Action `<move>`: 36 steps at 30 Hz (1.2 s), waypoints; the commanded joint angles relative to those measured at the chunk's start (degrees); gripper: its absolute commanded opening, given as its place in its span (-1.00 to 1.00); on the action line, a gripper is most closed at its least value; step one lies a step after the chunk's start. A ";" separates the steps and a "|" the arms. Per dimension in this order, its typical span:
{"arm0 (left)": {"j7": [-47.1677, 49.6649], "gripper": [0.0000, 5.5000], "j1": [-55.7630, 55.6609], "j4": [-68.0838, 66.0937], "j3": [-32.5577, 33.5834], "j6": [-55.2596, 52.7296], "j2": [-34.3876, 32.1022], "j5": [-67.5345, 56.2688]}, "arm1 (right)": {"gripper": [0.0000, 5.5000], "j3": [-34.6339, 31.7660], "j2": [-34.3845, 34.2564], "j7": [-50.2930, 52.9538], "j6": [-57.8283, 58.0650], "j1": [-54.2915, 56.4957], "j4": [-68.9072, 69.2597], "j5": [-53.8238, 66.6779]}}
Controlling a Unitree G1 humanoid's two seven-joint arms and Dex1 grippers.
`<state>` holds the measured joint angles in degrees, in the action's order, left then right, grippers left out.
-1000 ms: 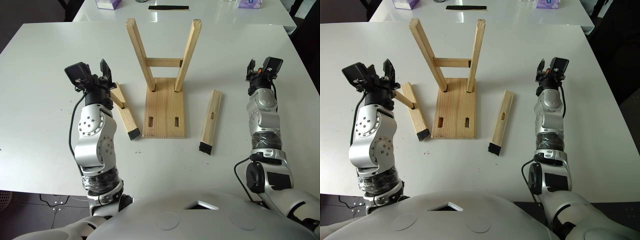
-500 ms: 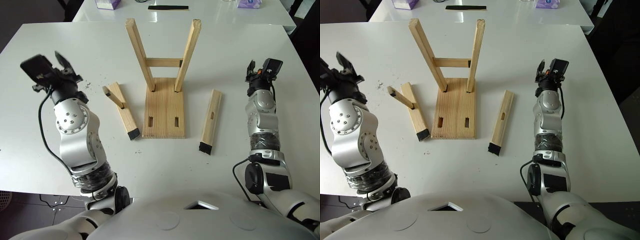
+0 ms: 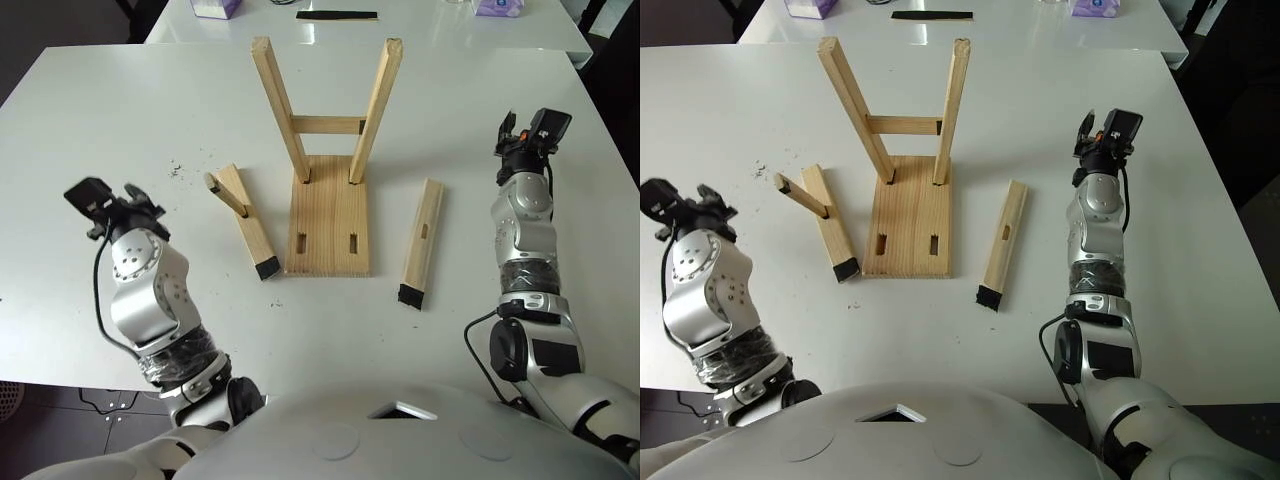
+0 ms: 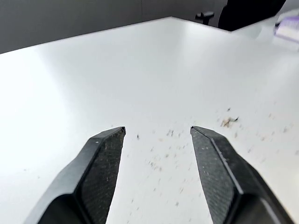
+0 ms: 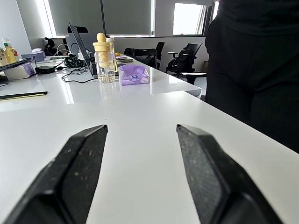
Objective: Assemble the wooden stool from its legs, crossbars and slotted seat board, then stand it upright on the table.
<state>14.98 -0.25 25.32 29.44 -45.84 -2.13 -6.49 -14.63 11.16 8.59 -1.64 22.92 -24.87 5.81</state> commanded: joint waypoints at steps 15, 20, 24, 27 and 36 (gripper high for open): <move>-13.10 0.58 11.25 28.59 -18.36 -30.26 -2.54 -8.80 | -0.01 -1.82 1.00 1.22 1.46 -4.99 3.15 -0.42; -13.59 0.58 5.52 24.09 -21.23 -31.01 -1.59 -8.56 | -0.01 -0.82 0.33 1.26 1.37 -4.96 2.83 -0.92; -10.47 0.58 2.41 18.53 -21.53 -31.21 -1.62 -4.97 | -0.01 -0.50 0.22 1.06 0.90 -4.33 1.37 -1.06; -9.37 0.58 2.65 18.28 -22.05 -32.10 -1.85 -3.44 | -0.01 -0.77 0.54 1.20 0.40 -3.68 0.17 -0.94; -11.07 0.58 2.49 17.04 -22.58 -36.87 -0.43 -3.23 | -0.01 -0.63 0.25 1.43 -0.22 -4.58 -0.28 -1.13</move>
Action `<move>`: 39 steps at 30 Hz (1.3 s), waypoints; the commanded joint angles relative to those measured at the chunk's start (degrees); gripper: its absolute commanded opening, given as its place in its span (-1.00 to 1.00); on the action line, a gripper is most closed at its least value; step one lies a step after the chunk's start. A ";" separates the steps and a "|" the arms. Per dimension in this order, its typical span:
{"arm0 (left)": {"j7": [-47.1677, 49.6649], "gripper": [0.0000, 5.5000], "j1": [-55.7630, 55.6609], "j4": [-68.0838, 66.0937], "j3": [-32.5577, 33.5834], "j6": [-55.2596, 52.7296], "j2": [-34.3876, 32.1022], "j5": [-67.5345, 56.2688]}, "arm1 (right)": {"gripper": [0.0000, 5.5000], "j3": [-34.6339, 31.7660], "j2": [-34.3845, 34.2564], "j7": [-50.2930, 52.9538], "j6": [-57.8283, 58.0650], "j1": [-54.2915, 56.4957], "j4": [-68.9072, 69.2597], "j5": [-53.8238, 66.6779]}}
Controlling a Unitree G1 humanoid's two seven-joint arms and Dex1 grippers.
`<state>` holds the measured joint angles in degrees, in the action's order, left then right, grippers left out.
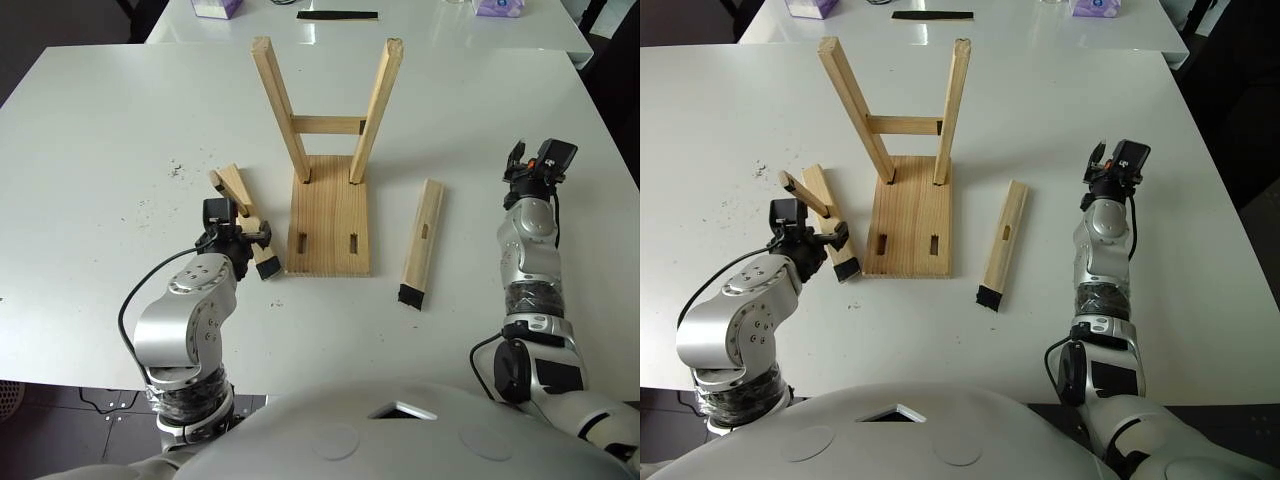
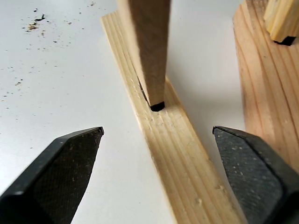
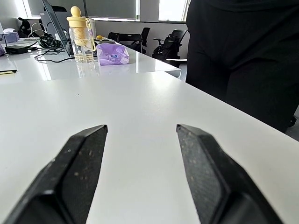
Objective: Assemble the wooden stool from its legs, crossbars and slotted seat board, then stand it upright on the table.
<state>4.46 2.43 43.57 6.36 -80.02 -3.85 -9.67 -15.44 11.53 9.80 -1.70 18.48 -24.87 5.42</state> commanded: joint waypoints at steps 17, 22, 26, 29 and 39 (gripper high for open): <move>-2.16 0.33 -1.81 -4.71 5.02 -9.21 5.46 0.86 | -0.01 0.74 -1.03 0.15 -1.49 0.66 -2.25 -1.52; -4.60 0.06 -2.11 -6.05 3.34 -12.10 0.36 0.05 | -0.01 0.42 -3.35 2.46 -2.81 -1.20 -1.11 -1.44; -7.59 -0.17 -2.15 -9.07 3.35 -12.42 -4.46 -1.58 | -0.01 0.25 -6.12 4.84 -3.89 -4.15 0.83 -1.52; -10.95 -0.26 -1.32 -11.81 3.54 -12.45 -9.21 -4.49 | -0.01 0.15 -8.72 6.77 -4.40 -6.70 2.81 -1.43; -20.83 -0.26 -9.44 -27.11 6.25 -9.55 -22.13 -13.62 | -0.01 -1.63 -18.00 13.69 -3.73 -11.39 11.15 1.56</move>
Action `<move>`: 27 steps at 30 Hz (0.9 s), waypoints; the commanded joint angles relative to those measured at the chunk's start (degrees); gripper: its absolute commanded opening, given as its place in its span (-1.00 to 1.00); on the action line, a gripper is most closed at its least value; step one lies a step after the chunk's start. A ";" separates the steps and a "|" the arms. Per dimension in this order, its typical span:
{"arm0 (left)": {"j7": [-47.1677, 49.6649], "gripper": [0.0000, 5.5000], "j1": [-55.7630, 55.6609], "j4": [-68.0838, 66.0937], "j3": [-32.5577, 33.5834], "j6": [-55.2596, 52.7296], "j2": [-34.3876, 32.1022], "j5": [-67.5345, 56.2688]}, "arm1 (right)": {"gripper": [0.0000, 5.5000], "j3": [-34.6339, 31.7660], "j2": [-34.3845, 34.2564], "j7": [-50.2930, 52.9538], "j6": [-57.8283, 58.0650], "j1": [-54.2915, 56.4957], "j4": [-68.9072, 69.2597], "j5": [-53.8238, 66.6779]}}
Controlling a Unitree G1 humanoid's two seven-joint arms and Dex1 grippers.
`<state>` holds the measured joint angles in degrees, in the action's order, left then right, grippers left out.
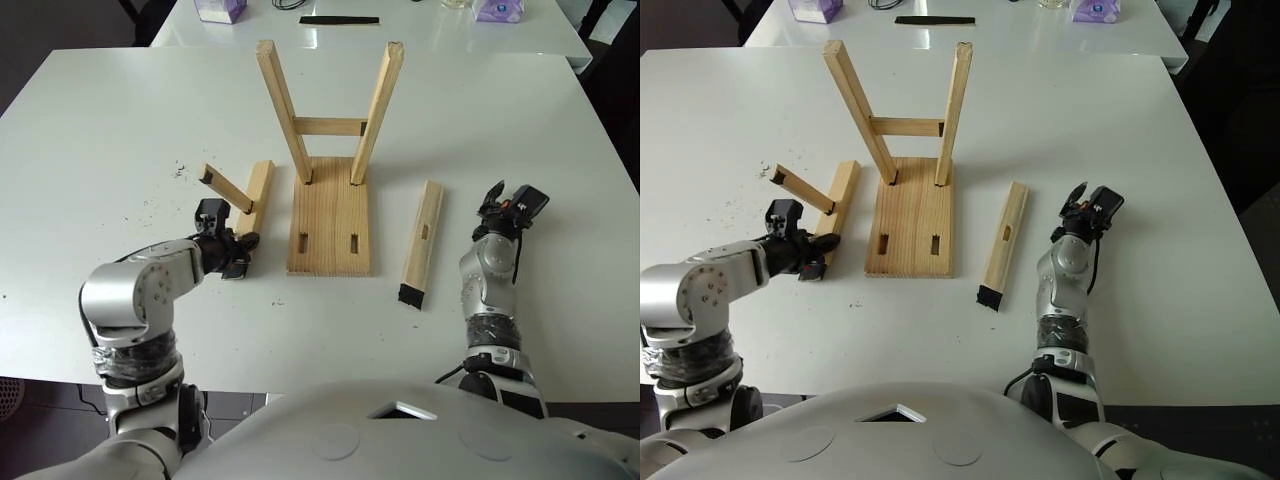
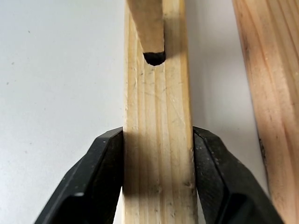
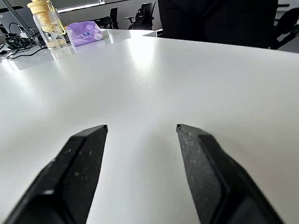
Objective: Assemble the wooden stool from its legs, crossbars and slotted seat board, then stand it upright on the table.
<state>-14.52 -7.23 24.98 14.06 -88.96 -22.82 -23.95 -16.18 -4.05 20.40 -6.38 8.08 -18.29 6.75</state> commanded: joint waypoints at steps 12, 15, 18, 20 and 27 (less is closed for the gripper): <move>-1.04 -0.26 -31.89 -19.49 30.00 19.12 13.87 -21.46 | -0.01 -3.40 7.65 -2.96 16.70 16.02 19.43 12.86; -2.32 -0.26 -32.82 -16.34 31.97 24.13 15.66 -28.46 | -0.01 -1.16 9.49 -12.62 18.04 23.57 18.74 18.17; -4.96 -0.26 -33.78 -15.84 32.22 30.19 13.20 -32.71 | -0.01 0.43 10.61 -20.38 20.78 28.11 19.04 22.79; -7.08 -0.26 -33.43 -15.93 31.65 33.55 10.85 -33.87 | -0.01 1.29 11.87 -24.71 22.01 30.76 17.76 24.32; -21.05 -0.26 -25.51 -7.47 19.43 35.21 4.96 -38.73 | -0.01 4.99 18.33 -45.73 40.41 36.66 20.29 40.65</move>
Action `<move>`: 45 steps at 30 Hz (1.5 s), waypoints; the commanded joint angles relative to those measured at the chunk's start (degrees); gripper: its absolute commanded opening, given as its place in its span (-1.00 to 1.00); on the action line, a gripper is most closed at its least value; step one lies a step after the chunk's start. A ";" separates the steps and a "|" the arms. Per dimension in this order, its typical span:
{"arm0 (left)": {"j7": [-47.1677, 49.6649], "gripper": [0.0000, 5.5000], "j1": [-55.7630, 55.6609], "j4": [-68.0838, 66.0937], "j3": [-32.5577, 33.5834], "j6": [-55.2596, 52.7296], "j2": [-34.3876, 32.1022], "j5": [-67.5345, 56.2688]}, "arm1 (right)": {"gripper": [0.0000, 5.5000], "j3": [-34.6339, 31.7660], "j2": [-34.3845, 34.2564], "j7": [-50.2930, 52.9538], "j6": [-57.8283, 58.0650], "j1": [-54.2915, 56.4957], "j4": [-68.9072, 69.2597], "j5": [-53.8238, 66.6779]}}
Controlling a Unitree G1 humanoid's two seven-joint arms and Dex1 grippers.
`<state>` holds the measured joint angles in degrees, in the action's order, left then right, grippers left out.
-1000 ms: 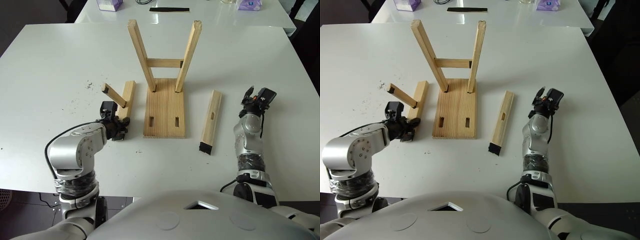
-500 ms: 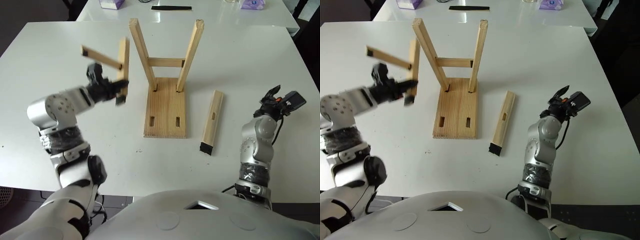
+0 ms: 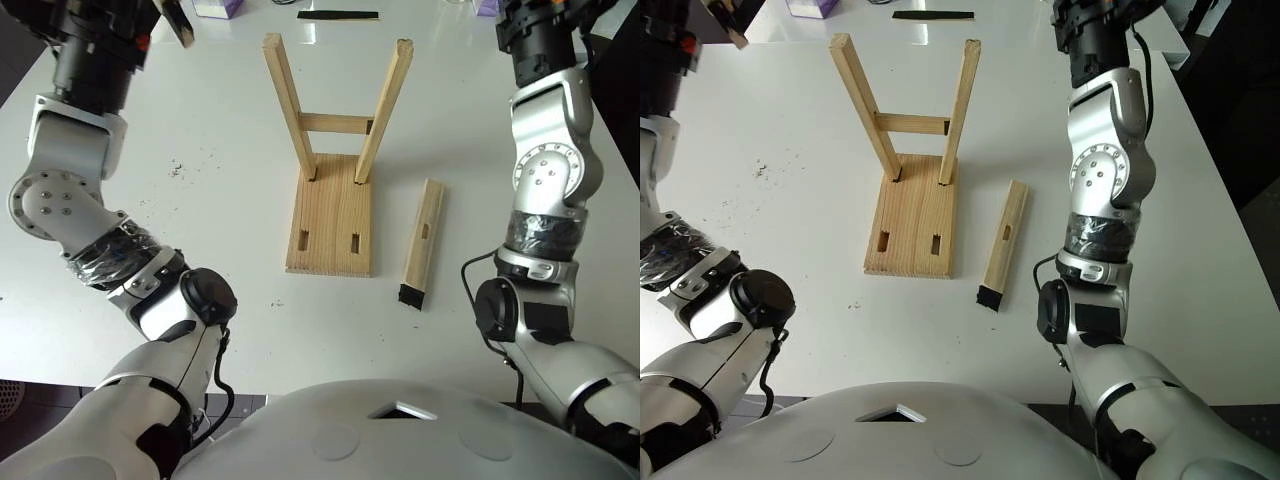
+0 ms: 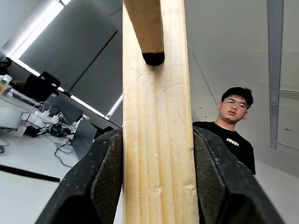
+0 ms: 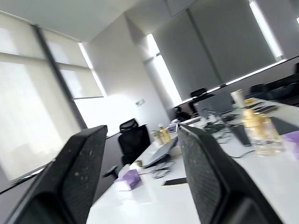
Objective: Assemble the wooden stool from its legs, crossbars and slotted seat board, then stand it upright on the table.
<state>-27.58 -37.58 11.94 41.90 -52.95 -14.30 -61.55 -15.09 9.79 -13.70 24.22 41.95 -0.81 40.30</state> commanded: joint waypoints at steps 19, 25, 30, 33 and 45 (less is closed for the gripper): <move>-30.98 -0.26 22.60 13.09 -30.13 15.91 -13.66 10.63 | 0.41 12.31 21.73 -47.76 34.33 11.95 3.16 19.49; -32.12 -0.26 23.13 12.48 -31.93 18.29 -14.39 11.35 | 0.41 14.83 20.34 -48.57 34.20 11.39 4.33 17.98; -32.72 -0.26 23.81 12.77 -33.48 19.22 -15.39 11.74 | 0.41 15.68 19.53 -48.86 34.13 11.27 4.34 16.95; -32.80 -0.26 24.14 12.80 -34.19 19.73 -15.72 12.05 | 0.41 15.76 19.43 -49.34 34.32 11.35 4.47 16.89; -32.84 -0.26 23.56 11.33 -35.18 21.61 -16.80 13.29 | -0.25 18.03 20.59 -52.38 31.84 9.70 5.90 12.97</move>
<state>-60.35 -13.08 24.03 6.90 -32.37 -30.23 -49.37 1.84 29.67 -64.64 56.84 52.44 3.95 54.61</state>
